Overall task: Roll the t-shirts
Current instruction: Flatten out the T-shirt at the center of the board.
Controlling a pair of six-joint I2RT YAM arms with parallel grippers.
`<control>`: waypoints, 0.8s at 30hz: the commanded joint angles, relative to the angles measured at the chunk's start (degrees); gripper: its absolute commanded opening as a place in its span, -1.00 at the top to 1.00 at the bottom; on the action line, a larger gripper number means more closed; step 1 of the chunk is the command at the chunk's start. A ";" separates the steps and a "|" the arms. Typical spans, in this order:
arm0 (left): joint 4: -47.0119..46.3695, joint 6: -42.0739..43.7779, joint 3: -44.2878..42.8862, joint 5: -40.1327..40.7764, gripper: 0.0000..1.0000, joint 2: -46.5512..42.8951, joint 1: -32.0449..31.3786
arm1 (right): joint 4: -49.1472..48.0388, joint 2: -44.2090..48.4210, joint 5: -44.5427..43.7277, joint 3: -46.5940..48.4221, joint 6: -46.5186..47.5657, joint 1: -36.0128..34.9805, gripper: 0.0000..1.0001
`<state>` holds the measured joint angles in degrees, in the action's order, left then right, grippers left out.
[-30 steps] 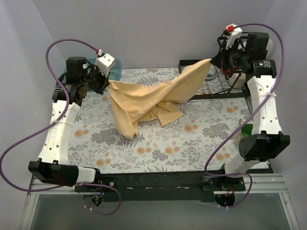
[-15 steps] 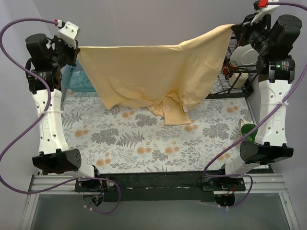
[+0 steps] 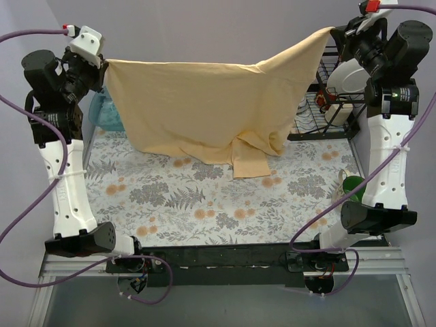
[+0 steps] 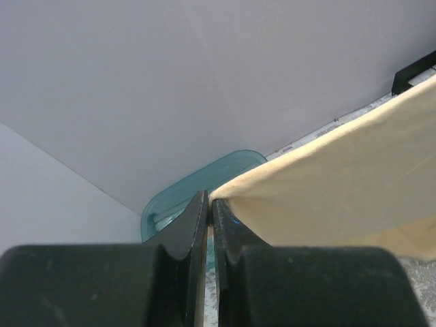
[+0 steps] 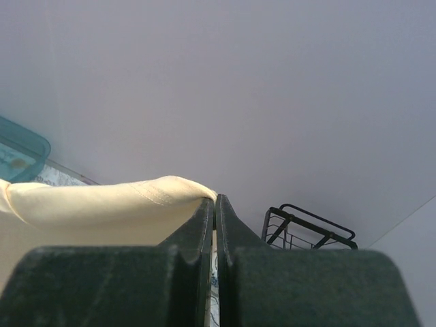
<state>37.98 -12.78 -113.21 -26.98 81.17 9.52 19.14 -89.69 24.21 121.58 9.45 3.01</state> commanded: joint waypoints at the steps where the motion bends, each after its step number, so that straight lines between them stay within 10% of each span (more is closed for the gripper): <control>1: -5.28 -5.14 -4.64 4.39 1.00 -5.40 0.24 | -0.54 5.66 -0.73 8.80 3.72 0.51 0.97; 24: -15.03 -2.61 -19.51 16.87 1.00 -20.95 0.24 | -8.50 27.99 -10.05 5.06 5.76 0.51 0.97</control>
<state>27.09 -18.76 -132.75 -14.04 61.80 9.54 16.69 -62.72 17.89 125.19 16.71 3.05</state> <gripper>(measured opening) 0.023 0.030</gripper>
